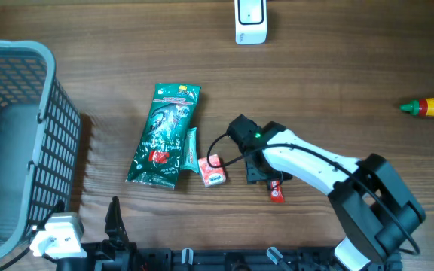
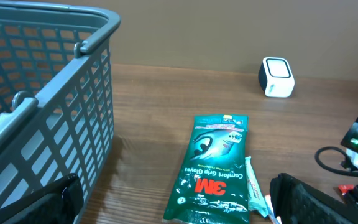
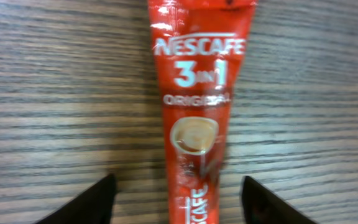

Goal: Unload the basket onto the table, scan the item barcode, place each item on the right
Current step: 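Grasp the red Nescafe stick with the right gripper, then lift the Nescafe stick and carry it to the scanner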

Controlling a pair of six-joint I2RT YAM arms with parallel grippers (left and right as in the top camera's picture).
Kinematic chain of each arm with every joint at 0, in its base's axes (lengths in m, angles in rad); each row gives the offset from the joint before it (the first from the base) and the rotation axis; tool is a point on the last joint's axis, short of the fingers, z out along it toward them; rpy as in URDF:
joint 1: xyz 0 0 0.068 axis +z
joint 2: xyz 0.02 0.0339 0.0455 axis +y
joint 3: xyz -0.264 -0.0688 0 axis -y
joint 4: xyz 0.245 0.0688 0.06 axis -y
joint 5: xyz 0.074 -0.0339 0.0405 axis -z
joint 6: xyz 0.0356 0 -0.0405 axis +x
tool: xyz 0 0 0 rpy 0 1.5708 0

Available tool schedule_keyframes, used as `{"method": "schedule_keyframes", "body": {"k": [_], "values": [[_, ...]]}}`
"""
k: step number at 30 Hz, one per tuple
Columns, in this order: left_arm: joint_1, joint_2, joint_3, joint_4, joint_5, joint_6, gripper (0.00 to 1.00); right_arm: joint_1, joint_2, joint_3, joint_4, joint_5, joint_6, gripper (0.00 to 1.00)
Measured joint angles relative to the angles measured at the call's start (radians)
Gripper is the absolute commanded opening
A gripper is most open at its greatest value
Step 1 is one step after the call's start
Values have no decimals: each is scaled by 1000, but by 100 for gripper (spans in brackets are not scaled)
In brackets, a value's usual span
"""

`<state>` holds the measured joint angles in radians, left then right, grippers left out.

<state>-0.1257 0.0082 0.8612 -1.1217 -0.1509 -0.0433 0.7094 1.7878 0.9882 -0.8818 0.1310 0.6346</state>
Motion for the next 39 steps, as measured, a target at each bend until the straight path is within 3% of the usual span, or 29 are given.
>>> {"method": "schedule_keyframes", "body": {"k": [3,4,10,12,16,20,23,26,31,36,39], "values": [[0,0,0,0,0,0,100,7,-2,-8,31,-26,9,8],[0,0,0,0,0,0,100,9,-2,-8,35,-33,10,4],[0,0,0,0,0,0,100,11,5,-4,25,-34,15,4],[0,0,0,0,0,0,99,-8,29,41,-2,-80,-61,4],[0,0,0,-1,0,0,100,-109,66,208,32,-531,-347,4],[0,0,0,-1,0,0,100,-219,66,224,4,-1101,-698,4],[0,0,0,0,0,0,100,-232,66,224,8,-1399,-922,4],[0,0,0,0,0,0,100,-230,66,224,13,-1604,-1088,4],[0,0,0,0,0,0,100,-230,66,224,74,-1690,-1215,5],[0,0,0,0,0,0,100,-221,66,222,357,-1690,-1308,5],[0,0,0,1,0,0,100,-210,69,217,803,-1690,-1191,5]]}}
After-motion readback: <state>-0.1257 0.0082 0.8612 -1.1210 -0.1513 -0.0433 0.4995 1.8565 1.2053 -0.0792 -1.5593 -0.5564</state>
